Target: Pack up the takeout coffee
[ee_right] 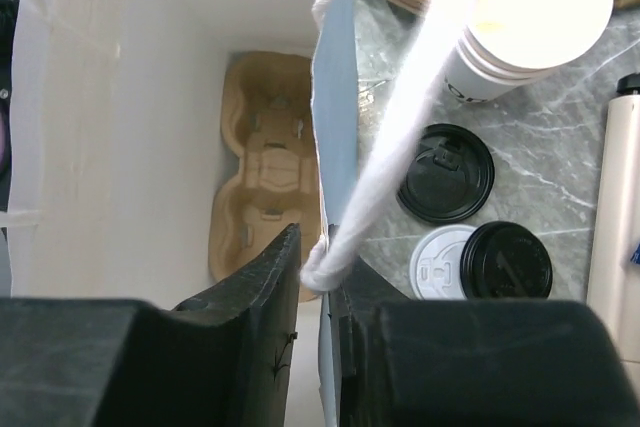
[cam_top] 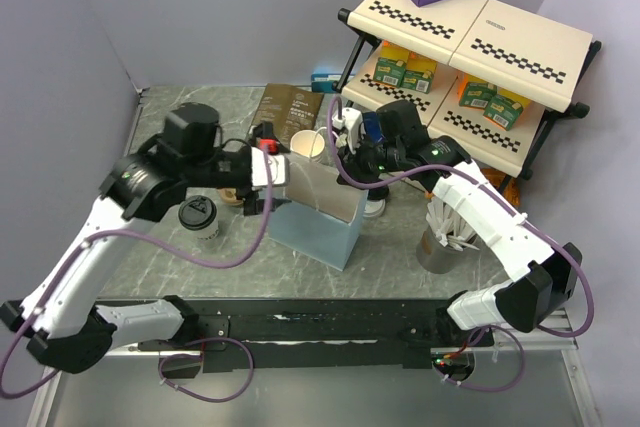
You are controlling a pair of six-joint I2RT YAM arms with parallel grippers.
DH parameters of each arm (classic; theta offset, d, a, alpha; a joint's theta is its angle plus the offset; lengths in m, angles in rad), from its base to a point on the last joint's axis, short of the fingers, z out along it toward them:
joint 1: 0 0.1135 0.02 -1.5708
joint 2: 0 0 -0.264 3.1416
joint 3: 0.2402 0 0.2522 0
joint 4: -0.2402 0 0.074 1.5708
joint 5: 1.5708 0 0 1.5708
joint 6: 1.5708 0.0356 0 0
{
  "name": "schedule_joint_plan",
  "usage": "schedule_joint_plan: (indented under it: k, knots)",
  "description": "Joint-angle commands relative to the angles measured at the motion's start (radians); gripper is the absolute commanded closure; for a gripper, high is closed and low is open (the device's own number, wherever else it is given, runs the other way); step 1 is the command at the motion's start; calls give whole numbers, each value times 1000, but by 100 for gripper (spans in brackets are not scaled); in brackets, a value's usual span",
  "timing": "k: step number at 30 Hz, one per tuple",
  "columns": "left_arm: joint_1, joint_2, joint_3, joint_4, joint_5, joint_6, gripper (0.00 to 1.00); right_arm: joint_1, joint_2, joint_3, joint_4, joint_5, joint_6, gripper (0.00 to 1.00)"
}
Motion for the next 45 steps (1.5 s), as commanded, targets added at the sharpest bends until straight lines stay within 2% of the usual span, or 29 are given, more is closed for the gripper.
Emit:
schedule_joint_plan:
  k: [1,4,8,11,12,14,15,17,19,21,23,27,31,35,40,41,43,44,45]
  knots:
    - [2,61,-87,-82,72,33,4,-4,-32,34,-13,-26,-19,75]
    - [2,70,-138,-31,86,10,5,-4,-37,34,-24,-35,-28,75]
    - [2,121,-129,-74,130,1,11,-4,-38,45,-41,-42,-44,75]
    - [2,152,-132,-97,140,8,24,-2,-34,57,-44,-47,-53,76]
    - [2,161,-129,-103,141,7,33,-2,-32,69,-44,-49,-53,76]
    - [2,178,-106,-114,137,2,43,-4,-29,83,-36,-52,-53,75]
    - [2,179,-98,-105,128,-8,53,-4,-32,97,-33,-53,-54,74]
    - [2,178,-80,-103,105,-29,56,-4,-35,115,-29,-59,-54,69]
    - [2,150,-49,-87,98,-51,47,-4,-38,147,-30,-59,-48,64]
    - [2,123,-19,-50,94,-94,30,-4,-41,183,-33,-59,-38,61]
    - [3,87,7,-56,85,-88,25,-4,-44,203,-32,-62,-31,60]
    - [2,80,60,-93,19,-90,23,-5,-34,232,-24,-49,-22,59]
    - [2,64,-8,2,-72,-131,22,-4,-12,234,-16,-44,-28,61]
    - [2,78,-61,159,-139,-190,16,-4,14,247,-13,-33,-28,63]
    - [3,156,-55,234,-152,-233,19,-4,29,264,2,-45,-24,69]
    - [3,165,-51,237,-140,-233,23,-5,32,272,8,-48,-21,71]
    - [3,188,-23,219,-88,-233,37,-5,37,276,13,-58,-15,82]
    - [3,193,-10,204,-66,-230,58,-2,39,284,16,-58,-15,89]
    - [3,195,16,184,-38,-225,70,-4,37,290,20,-56,-15,100]
